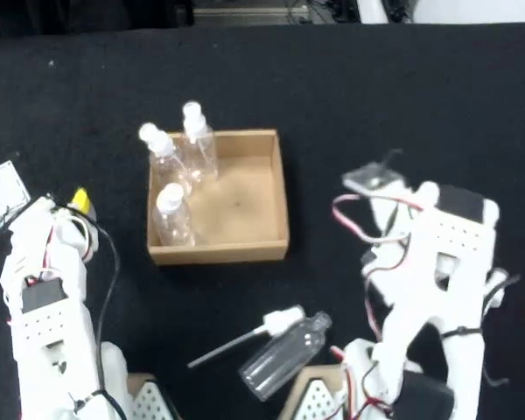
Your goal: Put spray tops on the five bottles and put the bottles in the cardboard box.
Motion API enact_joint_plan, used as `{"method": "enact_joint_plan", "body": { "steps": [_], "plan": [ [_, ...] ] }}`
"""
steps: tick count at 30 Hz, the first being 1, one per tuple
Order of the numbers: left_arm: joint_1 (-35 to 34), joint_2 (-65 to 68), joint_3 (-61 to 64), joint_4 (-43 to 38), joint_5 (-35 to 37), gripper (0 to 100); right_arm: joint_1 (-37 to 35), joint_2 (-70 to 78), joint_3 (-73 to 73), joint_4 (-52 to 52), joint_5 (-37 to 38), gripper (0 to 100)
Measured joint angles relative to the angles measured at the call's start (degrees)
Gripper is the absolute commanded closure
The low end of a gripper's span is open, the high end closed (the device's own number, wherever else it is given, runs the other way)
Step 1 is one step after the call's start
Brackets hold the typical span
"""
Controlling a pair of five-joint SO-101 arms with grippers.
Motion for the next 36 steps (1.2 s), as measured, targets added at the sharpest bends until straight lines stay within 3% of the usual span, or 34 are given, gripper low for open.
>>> {"method": "enact_joint_plan", "body": {
  "steps": [4, 12, 20, 25, 32, 36],
  "plan": [
    [0.0, 0.0, 0.0, 0.0, 0.0, 81, 0.8, 1.2, 5.5, -2.2, 5.0, 73.4],
    [0.0, 0.0, 0.0, 0.0, 0.0, 81, 13.3, 4.1, 9.4, -17.8, 6.0, 73.4],
    [0.0, 0.0, 0.0, 0.0, 0.0, 81, 19.6, 4.2, 9.4, -29.6, -4.5, 73.4],
    [0.0, 0.0, 0.0, 0.0, 0.0, 81, 19.6, 4.2, 5.6, -25.0, -14.2, 73.4],
    [0.0, 0.0, 0.0, 0.0, 0.0, 81, 19.6, 4.2, -7.1, -2.9, -29.7, 73.2],
    [0.0, 0.0, 0.0, 0.0, 0.0, 81, 18.0, 4.2, -7.2, -2.9, -37.1, 73.3]
  ]
}}
